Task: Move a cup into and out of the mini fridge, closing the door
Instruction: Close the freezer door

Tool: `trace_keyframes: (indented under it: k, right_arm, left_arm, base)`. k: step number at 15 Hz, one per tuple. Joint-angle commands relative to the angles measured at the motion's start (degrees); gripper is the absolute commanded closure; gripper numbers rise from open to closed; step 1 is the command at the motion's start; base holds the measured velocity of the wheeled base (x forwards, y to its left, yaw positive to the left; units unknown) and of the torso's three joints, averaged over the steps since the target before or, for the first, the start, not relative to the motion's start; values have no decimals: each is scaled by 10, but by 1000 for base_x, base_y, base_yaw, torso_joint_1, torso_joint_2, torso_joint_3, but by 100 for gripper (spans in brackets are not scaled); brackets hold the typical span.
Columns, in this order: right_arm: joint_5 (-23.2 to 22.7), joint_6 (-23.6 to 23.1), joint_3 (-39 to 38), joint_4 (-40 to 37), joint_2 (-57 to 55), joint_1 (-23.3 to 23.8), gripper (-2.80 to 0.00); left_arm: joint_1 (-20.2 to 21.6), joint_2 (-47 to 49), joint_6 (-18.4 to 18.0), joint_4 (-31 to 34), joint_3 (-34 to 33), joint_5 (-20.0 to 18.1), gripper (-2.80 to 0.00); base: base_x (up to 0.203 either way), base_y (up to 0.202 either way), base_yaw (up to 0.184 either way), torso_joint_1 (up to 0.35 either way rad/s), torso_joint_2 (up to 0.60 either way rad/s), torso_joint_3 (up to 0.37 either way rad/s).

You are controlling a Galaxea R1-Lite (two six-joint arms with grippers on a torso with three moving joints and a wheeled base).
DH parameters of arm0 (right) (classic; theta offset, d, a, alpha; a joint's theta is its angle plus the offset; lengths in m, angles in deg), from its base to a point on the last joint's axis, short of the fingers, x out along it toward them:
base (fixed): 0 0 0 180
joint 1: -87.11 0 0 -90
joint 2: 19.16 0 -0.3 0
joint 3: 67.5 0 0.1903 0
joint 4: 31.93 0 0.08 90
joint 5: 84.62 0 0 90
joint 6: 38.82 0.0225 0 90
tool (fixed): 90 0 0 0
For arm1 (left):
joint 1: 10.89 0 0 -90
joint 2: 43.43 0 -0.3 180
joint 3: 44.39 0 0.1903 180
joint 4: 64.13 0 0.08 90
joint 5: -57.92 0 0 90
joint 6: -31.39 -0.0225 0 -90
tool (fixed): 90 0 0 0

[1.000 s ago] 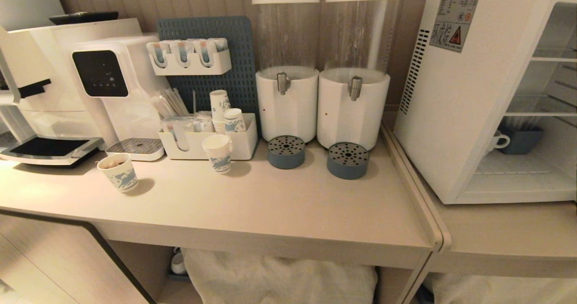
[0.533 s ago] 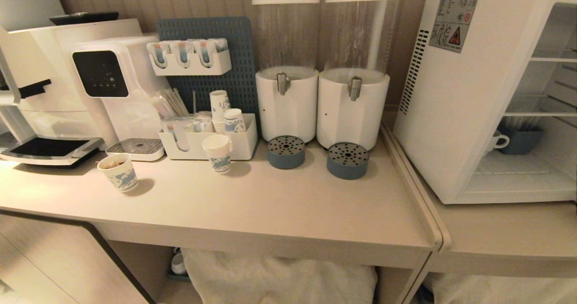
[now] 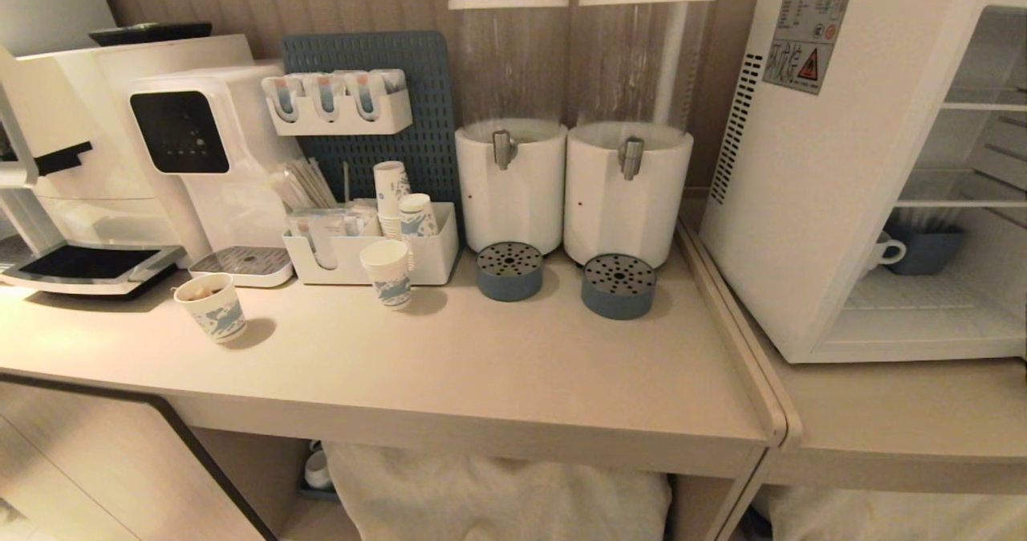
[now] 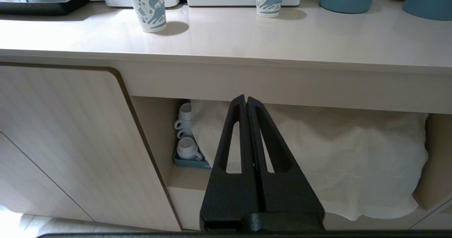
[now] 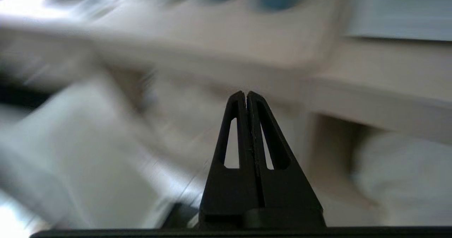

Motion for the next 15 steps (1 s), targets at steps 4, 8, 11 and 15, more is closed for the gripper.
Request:
trace_keyframes:
  k: [4,8,11,15]
  right_arm:
    - [159,21,-155,260,39,1,0]
    - [237,-24,-293,423,39,1,0]
    - [233,-32,-319,426,39,1,0]
    - [207,-77,-314,348,32,1,0]
  left_arm:
    - [0,1,2,0,0,0,0]
    - [1,1,2,0,0,0,0]
    - [0,1,2,0,0,0,0]
    - [0,1,2,0,0,0,0]
  base:
    - [0,0,0,0,0,0]
    - [0,0,0,0,0,0]
    - [0,0,0,0,0,0]
    - [0,0,0,0,0,0]
